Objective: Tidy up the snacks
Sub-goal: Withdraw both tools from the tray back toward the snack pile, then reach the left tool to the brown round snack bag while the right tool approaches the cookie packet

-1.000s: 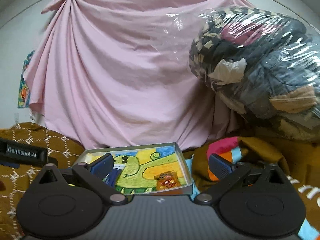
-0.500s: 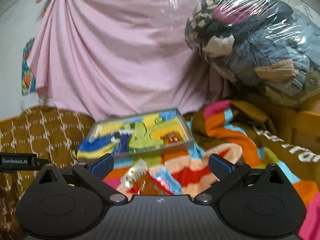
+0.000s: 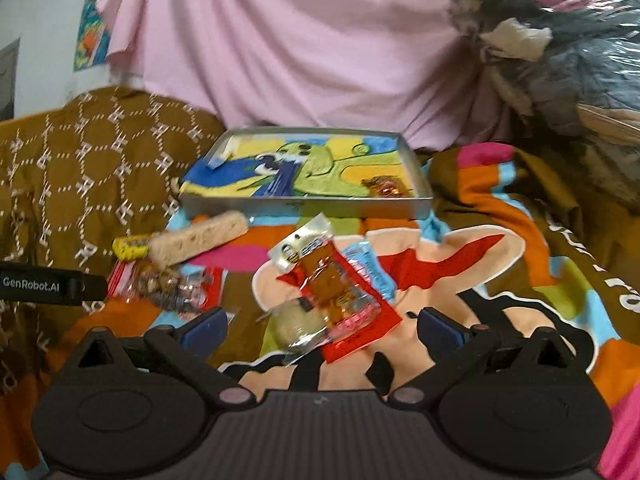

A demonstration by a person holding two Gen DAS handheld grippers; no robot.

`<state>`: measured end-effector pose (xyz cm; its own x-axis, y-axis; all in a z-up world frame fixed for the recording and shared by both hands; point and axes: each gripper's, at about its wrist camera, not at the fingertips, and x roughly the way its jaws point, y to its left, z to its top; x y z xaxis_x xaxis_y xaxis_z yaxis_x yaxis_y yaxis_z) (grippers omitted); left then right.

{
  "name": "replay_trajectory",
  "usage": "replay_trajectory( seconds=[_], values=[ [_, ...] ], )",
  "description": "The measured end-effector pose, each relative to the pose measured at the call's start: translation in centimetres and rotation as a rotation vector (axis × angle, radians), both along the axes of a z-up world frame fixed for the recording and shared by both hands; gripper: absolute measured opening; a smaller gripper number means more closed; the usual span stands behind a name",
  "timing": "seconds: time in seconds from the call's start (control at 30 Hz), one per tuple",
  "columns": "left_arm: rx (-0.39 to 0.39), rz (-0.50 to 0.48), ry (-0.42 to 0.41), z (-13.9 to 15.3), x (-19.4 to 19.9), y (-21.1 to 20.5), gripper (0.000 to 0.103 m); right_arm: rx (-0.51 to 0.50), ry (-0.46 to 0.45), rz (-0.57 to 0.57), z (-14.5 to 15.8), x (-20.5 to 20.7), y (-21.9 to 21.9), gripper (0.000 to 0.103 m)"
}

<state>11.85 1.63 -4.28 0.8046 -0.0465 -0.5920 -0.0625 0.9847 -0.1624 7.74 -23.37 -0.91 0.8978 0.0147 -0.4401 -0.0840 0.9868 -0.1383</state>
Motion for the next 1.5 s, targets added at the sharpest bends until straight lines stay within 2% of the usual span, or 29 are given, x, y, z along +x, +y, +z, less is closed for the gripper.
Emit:
replay_trajectory(
  seconds=[0.2,0.57,0.73,1.0,1.2,1.37,1.5],
  values=[
    [0.007,-0.009,0.037,-0.8,0.5,0.1,0.102,-0.025,0.052,0.021,-0.6,0.6,0.6,0.103],
    [0.067,-0.06,0.044,-0.7,2.4,0.1,0.102,-0.038,0.115,0.041,-1.2,1.5,1.0,0.103],
    [0.085,-0.097,0.028,-0.4,3.5,0.3,0.102,-0.009,0.161,0.052,-1.5,2.3,0.8,0.103],
    [0.03,-0.141,0.038,-1.0,6.2,1.0,0.102,0.085,0.261,0.121,-1.8,4.1,-0.2,0.103],
    [0.053,-0.208,0.048,-1.8,8.4,1.0,0.102,0.06,0.271,0.163,-1.9,6.8,-0.6,0.103],
    [0.037,-0.244,0.07,-2.8,10.3,1.4,0.102,0.036,0.27,0.24,-2.5,9.0,-0.8,0.103],
    [-0.019,-0.253,0.082,-3.3,12.0,1.8,0.102,0.068,0.309,0.283,-3.3,10.7,-1.3,0.103]
  ],
)
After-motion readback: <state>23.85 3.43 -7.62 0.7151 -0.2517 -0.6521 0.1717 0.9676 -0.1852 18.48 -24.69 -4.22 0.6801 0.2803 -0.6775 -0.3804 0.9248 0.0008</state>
